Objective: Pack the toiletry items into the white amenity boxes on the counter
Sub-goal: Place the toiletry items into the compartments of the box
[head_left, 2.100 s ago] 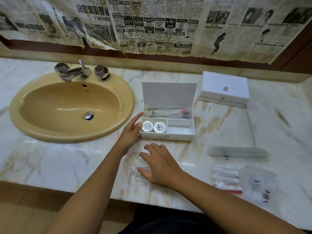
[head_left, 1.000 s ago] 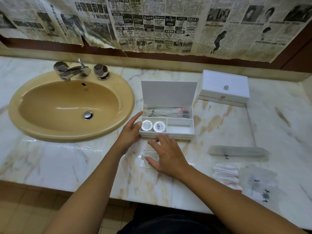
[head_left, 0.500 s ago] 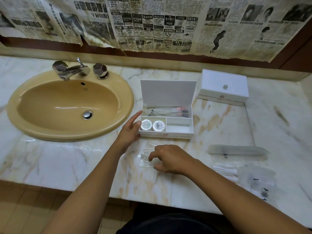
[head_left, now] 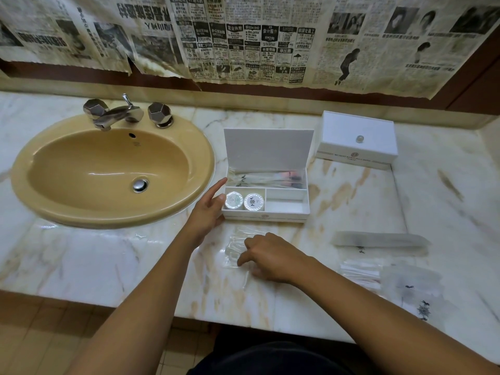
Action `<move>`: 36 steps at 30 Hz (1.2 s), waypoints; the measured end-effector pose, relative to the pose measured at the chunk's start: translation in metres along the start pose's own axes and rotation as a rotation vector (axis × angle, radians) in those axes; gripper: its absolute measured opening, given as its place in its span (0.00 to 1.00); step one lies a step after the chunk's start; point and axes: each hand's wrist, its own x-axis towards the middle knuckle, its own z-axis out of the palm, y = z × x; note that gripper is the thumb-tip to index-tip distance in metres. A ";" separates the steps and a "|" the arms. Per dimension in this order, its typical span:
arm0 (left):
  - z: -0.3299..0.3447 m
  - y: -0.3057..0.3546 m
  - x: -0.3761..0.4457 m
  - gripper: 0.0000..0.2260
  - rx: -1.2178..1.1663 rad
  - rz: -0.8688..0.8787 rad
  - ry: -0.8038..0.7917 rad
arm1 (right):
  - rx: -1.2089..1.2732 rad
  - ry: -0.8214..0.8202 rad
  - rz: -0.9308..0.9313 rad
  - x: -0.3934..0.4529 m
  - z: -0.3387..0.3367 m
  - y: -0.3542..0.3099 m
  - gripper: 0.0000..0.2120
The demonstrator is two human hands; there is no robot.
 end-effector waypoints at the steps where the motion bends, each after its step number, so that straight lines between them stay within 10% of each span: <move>1: 0.000 0.000 0.000 0.16 0.002 0.000 -0.002 | -0.005 -0.007 -0.007 0.000 0.000 0.000 0.17; 13: -0.001 0.000 0.000 0.16 0.002 0.002 -0.009 | 0.038 0.174 -0.004 0.008 -0.018 0.002 0.07; 24: -0.002 0.000 0.002 0.16 0.011 -0.018 -0.013 | 0.058 0.446 0.525 0.007 -0.077 0.053 0.07; 36: -0.001 0.002 0.000 0.16 0.000 -0.015 -0.011 | -0.068 -0.005 0.619 0.019 -0.070 0.058 0.09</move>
